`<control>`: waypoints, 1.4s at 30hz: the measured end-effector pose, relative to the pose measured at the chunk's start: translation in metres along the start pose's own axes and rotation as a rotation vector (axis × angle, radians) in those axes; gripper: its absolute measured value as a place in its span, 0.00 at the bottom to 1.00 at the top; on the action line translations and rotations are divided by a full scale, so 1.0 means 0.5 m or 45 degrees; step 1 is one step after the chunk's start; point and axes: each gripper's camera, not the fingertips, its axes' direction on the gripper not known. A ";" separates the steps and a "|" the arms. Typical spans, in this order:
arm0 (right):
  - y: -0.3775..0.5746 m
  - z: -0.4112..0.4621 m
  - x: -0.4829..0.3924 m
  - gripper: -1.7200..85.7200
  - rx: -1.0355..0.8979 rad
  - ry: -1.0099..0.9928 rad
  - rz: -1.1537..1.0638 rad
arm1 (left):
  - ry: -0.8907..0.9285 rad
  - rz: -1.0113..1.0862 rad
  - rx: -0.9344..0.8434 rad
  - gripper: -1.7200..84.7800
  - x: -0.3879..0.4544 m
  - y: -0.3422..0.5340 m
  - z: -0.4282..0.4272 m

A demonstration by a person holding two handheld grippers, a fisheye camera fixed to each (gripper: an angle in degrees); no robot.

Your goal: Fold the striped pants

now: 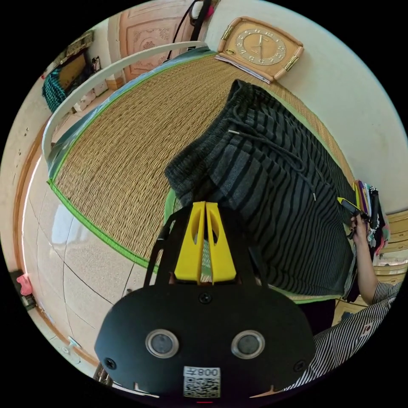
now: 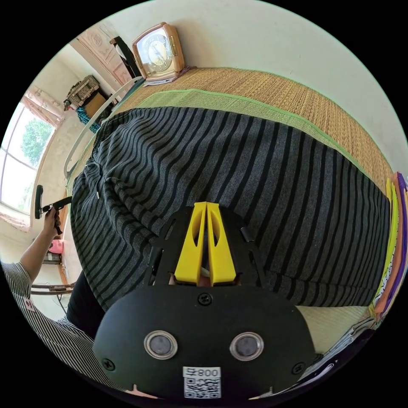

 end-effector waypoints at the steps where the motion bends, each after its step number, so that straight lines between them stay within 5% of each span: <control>1: 0.005 0.000 0.004 0.02 -0.002 -0.001 0.005 | -0.055 0.064 -0.027 0.02 0.022 -0.004 0.000; 15: 0.126 -0.033 0.050 0.02 0.102 -0.005 0.065 | 0.046 0.132 0.091 0.02 0.258 -0.013 -0.081; 18: 0.181 -0.023 0.089 0.02 0.069 -0.062 0.145 | 0.005 0.121 -0.087 0.02 0.316 -0.021 -0.046; 24: 0.360 -0.118 0.211 0.08 0.312 0.000 0.435 | 0.148 0.225 0.140 0.05 0.487 -0.038 -0.124; 31: 0.598 -0.236 0.426 0.10 0.532 0.240 0.858 | 0.444 0.853 0.050 0.10 0.948 -0.158 -0.080; 42: 0.660 -0.229 0.541 0.10 0.425 0.420 0.706 | 0.604 1.396 -0.033 0.11 1.698 -0.242 0.021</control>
